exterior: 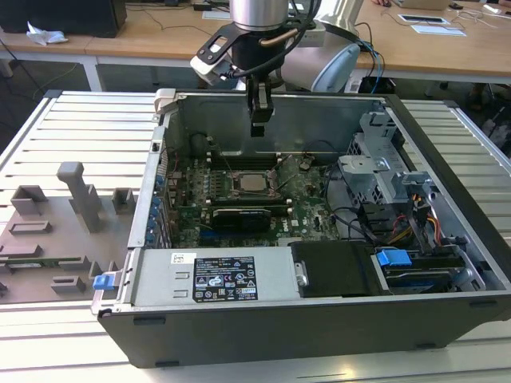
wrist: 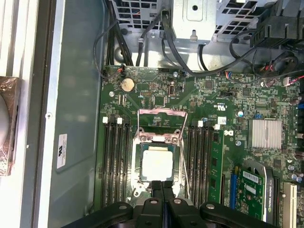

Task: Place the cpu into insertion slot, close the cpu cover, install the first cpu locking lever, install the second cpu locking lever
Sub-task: 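Close the cpu cover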

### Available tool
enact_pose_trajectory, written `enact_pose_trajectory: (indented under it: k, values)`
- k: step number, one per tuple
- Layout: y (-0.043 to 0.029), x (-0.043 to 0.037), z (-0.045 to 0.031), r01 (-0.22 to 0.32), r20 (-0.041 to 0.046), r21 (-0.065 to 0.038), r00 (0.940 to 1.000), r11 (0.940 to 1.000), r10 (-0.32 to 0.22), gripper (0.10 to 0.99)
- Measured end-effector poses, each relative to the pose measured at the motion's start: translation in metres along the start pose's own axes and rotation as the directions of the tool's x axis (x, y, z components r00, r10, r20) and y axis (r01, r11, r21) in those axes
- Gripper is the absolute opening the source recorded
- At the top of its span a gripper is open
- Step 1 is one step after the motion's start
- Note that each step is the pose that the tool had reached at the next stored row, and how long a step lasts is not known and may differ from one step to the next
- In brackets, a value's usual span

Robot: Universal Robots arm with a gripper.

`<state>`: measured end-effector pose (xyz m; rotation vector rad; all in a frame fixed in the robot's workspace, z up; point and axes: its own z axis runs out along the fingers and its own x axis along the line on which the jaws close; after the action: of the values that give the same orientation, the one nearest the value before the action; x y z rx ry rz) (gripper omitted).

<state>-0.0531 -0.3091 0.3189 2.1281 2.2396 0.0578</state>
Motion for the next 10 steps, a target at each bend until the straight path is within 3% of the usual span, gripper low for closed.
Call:
enact_pose_trajectory:
  k: [10]
  values:
    - [0.0233,-0.0012,0.0015,0.000,-0.0001,0.002,1.0000,1.0000,0.000,0.106]
